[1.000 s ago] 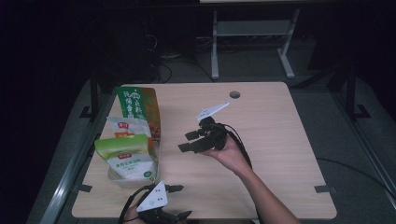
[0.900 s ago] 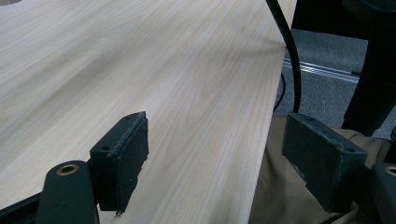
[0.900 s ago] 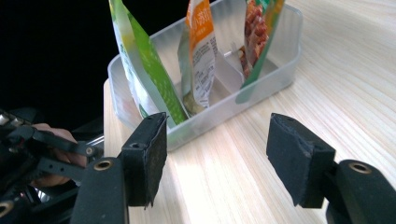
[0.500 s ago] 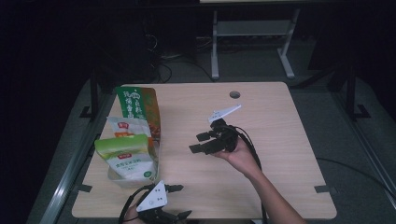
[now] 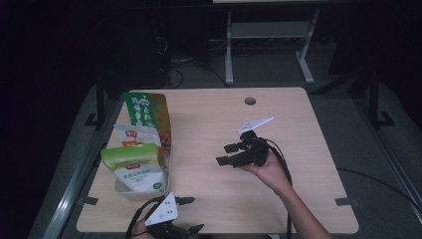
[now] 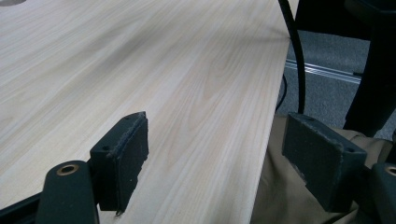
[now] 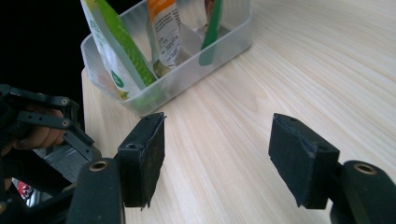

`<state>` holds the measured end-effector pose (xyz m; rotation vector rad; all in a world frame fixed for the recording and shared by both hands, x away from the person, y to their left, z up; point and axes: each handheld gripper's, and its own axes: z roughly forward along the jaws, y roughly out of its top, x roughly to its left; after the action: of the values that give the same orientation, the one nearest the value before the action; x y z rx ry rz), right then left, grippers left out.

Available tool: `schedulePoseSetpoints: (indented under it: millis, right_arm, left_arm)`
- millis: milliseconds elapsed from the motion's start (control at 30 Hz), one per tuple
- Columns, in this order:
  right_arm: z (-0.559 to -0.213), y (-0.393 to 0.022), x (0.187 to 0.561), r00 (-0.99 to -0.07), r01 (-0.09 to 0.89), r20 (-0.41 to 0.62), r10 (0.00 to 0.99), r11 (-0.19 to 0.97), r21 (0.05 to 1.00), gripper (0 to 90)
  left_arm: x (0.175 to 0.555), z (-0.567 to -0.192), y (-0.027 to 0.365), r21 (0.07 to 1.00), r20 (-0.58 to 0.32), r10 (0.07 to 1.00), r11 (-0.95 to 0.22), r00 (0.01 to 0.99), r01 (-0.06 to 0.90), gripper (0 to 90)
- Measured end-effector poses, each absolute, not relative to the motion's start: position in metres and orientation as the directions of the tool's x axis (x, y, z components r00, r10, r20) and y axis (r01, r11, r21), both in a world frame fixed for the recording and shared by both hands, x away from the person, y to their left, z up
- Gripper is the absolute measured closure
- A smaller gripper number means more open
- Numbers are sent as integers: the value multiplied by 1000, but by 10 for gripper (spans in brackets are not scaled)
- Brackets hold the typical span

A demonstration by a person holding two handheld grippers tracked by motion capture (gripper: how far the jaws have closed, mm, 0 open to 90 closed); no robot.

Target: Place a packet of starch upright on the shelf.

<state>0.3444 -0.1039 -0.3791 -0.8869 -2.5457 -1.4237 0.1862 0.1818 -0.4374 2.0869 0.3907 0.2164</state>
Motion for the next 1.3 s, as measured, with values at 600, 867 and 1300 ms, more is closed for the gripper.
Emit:
schedulePoseSetpoints:
  millis: [600, 867, 1300]
  right_arm:
    - [-397, -144, 327, -794, 561, 351, 497, 374, 738, 341]
    - [-409, -155, 320, -777, 583, 368, 510, 362, 728, 333]
    - [-433, -178, 301, -748, 617, 393, 535, 343, 708, 326]
  left_arm:
    - [187, -437, 183, 858, -6, 367, -477, 930, 193, 226]
    - [186, -438, 182, 855, -4, 361, -483, 933, 190, 226]
    - [187, -439, 183, 858, -10, 369, -474, 929, 197, 226]
